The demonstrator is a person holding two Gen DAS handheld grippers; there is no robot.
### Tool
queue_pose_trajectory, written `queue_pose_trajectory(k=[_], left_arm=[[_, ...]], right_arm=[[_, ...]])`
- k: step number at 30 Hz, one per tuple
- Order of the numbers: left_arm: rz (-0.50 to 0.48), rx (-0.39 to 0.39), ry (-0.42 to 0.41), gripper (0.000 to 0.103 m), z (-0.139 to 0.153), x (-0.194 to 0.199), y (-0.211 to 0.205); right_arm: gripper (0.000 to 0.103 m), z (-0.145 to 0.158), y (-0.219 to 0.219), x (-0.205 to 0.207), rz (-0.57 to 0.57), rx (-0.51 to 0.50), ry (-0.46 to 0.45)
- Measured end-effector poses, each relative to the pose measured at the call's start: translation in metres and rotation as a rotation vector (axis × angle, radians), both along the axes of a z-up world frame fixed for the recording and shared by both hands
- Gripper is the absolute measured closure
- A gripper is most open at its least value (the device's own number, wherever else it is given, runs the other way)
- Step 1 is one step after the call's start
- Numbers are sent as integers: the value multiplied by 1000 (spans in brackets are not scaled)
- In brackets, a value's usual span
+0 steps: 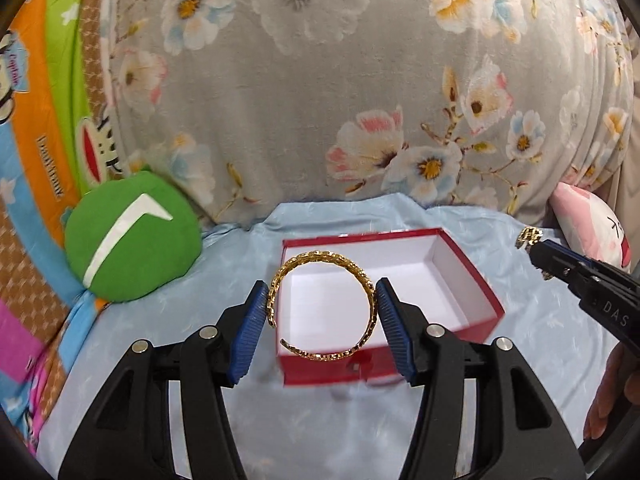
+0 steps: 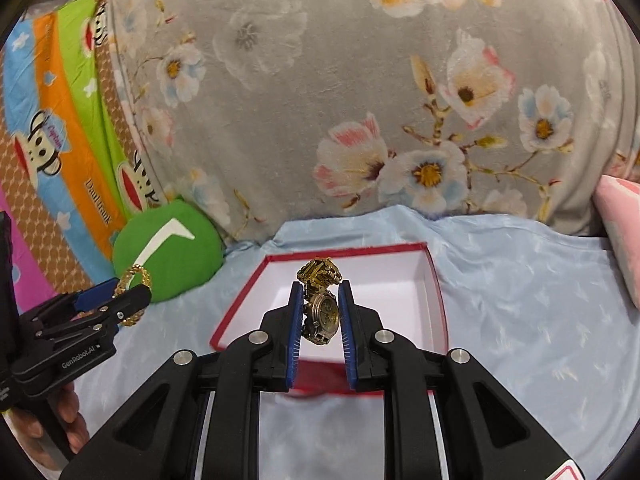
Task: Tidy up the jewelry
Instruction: 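Carry the gold watch into the red box and release it while the left gripper carries the bangle there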
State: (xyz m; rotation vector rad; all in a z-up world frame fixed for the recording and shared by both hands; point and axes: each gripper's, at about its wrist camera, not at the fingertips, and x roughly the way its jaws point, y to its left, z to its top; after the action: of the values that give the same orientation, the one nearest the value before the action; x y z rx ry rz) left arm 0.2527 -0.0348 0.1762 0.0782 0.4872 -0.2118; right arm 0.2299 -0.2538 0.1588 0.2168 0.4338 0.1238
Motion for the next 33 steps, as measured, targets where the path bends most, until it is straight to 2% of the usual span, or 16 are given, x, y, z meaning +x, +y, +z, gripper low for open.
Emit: queue_pose_trajectory(k=[2,6,9,14,22,28,30,32,33], left_arm=[[-10,-8,22,49,-2,30,-8],[8,29,59,49,-15,95,-29],[28,41,98,50,-32,141,-43],[45,44,183,50,-67,195,-59],[84,83,261,50,-109,241,-71],[96,82,283,48,-121,252,-71],[118,94,294,48,-124,255,-70],[140,101,302,41,-126,258,-69],[156,99,297,26,-125,258,-67]], right_arm=[[87,-1,-6,31,1,12,26],[87,-17,-17,97,-19,3,86],[87,-34,-21,137,-27,-10,133],[87,-72,-28,188,-39,-18,227],[87,-112,-34,230,-60,-35,325],[85,-121,-34,240,-47,-28,386],[85,-120,-33,240,-51,-37,378],[84,-119,-32,238,-58,-44,368],[82,-120,-33,239,-60,-42,370]])
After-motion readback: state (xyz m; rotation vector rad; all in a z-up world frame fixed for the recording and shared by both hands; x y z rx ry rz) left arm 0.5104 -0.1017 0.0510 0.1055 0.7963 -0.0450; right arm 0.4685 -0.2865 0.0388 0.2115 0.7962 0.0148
